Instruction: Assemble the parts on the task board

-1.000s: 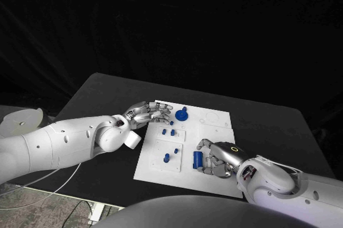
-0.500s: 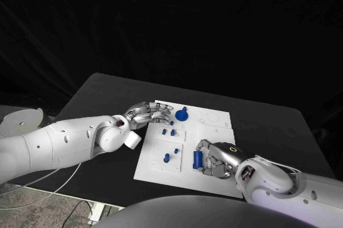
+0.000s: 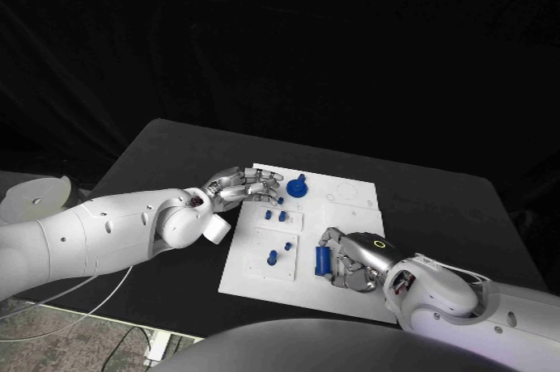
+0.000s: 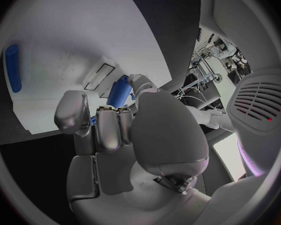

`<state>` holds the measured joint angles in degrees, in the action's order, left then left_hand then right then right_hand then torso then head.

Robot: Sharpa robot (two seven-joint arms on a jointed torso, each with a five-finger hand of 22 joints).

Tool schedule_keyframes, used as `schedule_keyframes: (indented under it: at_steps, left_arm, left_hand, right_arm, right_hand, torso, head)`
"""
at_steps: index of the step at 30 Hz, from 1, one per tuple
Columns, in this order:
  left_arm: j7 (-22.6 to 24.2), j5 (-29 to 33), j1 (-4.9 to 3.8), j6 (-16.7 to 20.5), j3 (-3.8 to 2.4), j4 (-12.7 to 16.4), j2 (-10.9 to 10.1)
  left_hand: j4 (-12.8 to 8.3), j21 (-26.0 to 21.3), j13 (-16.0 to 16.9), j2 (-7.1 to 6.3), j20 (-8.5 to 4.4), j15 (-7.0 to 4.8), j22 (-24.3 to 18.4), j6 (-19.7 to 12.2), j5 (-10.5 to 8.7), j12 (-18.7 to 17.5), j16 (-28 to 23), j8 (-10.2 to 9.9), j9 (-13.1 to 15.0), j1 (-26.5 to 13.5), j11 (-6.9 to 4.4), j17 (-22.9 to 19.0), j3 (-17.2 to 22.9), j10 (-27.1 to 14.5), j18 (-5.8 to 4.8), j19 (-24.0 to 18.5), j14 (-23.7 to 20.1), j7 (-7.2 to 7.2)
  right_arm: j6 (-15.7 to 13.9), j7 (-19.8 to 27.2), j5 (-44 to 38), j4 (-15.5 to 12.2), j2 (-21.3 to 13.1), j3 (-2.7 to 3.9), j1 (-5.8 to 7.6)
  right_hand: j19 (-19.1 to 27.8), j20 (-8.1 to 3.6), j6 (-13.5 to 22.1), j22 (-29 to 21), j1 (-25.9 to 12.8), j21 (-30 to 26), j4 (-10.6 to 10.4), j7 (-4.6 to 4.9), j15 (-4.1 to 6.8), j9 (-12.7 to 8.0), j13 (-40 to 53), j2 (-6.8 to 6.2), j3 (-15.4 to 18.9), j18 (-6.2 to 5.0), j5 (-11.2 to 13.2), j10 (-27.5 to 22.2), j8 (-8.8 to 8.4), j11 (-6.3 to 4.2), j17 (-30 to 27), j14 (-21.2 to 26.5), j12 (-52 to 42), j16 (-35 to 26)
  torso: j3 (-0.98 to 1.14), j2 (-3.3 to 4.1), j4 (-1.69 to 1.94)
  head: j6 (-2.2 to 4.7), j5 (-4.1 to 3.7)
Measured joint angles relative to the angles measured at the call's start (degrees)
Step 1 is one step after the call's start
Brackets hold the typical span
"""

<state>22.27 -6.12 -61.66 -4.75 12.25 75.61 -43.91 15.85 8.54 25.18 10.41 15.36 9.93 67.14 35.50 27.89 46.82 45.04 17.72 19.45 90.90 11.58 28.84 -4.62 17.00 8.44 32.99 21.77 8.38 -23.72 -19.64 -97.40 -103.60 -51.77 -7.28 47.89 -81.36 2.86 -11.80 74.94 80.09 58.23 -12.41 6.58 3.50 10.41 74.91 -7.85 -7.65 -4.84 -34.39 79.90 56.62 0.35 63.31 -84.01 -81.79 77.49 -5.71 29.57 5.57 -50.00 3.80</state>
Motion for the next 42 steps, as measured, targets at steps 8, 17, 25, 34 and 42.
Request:
schedule_keyframes:
  at_steps: [8,17,25,34,42]
  left_arm:
    - [-0.1,0.0,0.01,-0.1,0.0,0.0,0.0]
    - [-0.2,0.0,0.02,-0.2,0.0,0.0,0.0]
    - [-0.3,0.0,0.03,-0.2,0.0,0.0,-0.1]
    - [-0.3,0.0,0.05,-0.3,0.0,0.0,-0.1]
    - [-0.3,0.0,0.07,-0.3,0.0,0.0,-0.1]
  left_hand:
    - [0.2,0.0,-0.1,0.0,0.0,0.2,0.1,0.0,0.2,0.0,0.0,0.0,0.0,0.0,0.0,0.0,0.2,0.0,0.0,0.0,0.2,0.0]
    - [0.2,0.0,-0.1,0.0,0.0,0.2,0.1,0.0,0.2,0.0,0.0,0.2,0.0,0.0,0.21,0.0,0.2,0.2,0.0,0.0,0.2,0.0]
    - [0.2,0.0,-0.1,0.0,0.0,0.2,0.1,0.0,0.2,0.0,0.0,0.2,0.0,0.0,0.2,0.0,0.2,0.2,0.0,0.0,0.2,0.0]
    - [0.0,0.0,-0.1,0.0,0.0,0.2,0.1,0.0,0.2,0.2,0.0,0.2,0.0,0.0,0.2,0.0,0.3,0.2,0.0,0.0,0.2,-0.01]
    - [0.0,0.0,-0.1,-0.01,0.0,0.2,0.1,0.0,0.2,0.2,0.0,0.2,0.0,0.0,0.2,0.0,0.3,0.2,0.0,0.0,0.2,0.0]
  right_arm:
    - [-0.8,0.3,0.1,-0.1,-0.2,-0.01,-0.01]
    - [-3.8,1.4,2.0,-0.7,-1.1,-0.04,-0.05]
    - [-6.1,2.2,4.1,-1.2,-1.7,-0.04,-0.05]
    - [-5.5,1.9,5.3,-1.5,-2.0,-0.03,-0.05]
    - [-2.7,0.7,5.6,-1.5,-2.1,-0.04,-0.05]
  right_hand:
    - [-0.1,-0.06,-1.9,0.0,-0.6,1.4,-1.2,-0.35,0.0,0.4,0.0,-0.36,-1.6,0.0,-4.1,0.6,1.99,-0.02,1.2,0.0,-0.7,0.3]
    - [-0.4,-0.42,-2.5,0.0,-4.9,3.1,-2.8,-0.14,0.0,0.3,0.0,0.54,-1.3,0.0,-5.5,1.8,2.01,-0.31,2.6,0.0,-1.6,1.2]
    - [-0.6,-0.62,-2.5,0.0,-7.3,3.5,-2.4,-0.14,0.0,0.2,0.0,0.75,-1.7,0.0,-10.1,1.9,2.02,-0.39,3.1,0.0,-1.8,1.2]
    - [-0.6,-0.62,-2.5,0.0,-8.5,3.5,-1.3,-0.14,0.0,0.2,0.0,0.44,-3.0,0.0,-14.6,1.9,0.66,-0.39,2.7,0.0,-1.8,1.2]
    - [-0.6,-0.62,-2.5,0.0,-8.5,3.0,-1.2,-0.14,0.0,-0.6,0.0,0.44,-4.5,0.0,-16.8,1.9,-0.98,-0.39,2.3,0.0,-1.8,1.2]
  torso:
    - [0.01,0.01,-0.01]
    - [0.03,0.02,-0.03]
    - [0.03,-0.03,-0.03]
    - [0.02,-0.03,-0.03]
    - [0.01,-0.03,0.01]
  head:
    - [0.0,-0.02]
    - [0.0,0.09]
    - [0.0,0.01]
    - [0.0,-0.16]
    - [0.0,-0.14]
